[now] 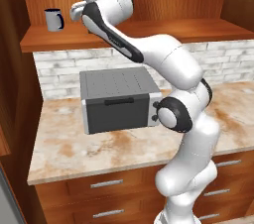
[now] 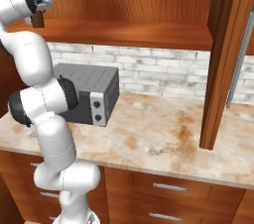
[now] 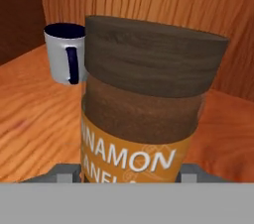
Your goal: Take the cinnamon bottle from the cabinet and place it on the dining table, next to the plate with the cupcake. Then take the chocolate from the dining counter and place it on the cupcake plate.
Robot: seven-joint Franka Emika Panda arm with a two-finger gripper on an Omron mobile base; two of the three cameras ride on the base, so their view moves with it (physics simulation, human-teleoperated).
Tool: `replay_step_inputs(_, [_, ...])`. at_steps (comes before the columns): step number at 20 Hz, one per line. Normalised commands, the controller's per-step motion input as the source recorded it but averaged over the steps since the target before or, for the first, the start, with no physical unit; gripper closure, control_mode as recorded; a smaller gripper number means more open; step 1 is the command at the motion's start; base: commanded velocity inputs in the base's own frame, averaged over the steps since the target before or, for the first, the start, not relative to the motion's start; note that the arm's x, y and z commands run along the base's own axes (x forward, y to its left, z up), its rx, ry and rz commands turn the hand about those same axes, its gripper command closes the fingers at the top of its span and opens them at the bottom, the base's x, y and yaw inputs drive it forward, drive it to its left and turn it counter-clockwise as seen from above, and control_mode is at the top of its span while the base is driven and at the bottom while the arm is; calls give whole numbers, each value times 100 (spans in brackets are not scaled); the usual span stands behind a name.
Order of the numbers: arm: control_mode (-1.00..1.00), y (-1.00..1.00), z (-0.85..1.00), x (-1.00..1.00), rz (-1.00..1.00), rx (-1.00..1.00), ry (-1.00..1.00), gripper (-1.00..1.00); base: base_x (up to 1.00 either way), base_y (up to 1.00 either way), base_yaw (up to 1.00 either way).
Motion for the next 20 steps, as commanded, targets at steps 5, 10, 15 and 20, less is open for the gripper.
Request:
replay_step_inputs(5, [-100,-64,-20,-100,0,0,-3,100,0,0,0])
replay_step_inputs(10, [-100,-68,-47,-100,0,0,0,100,0,0,0])
replay_step_inputs(15, [-100,-64,-46,-100,-3,0,0,100,0,0,0])
replay_step_inputs(20, [-100,-57,-30,-93,-8,0,3,100,0,0,0])
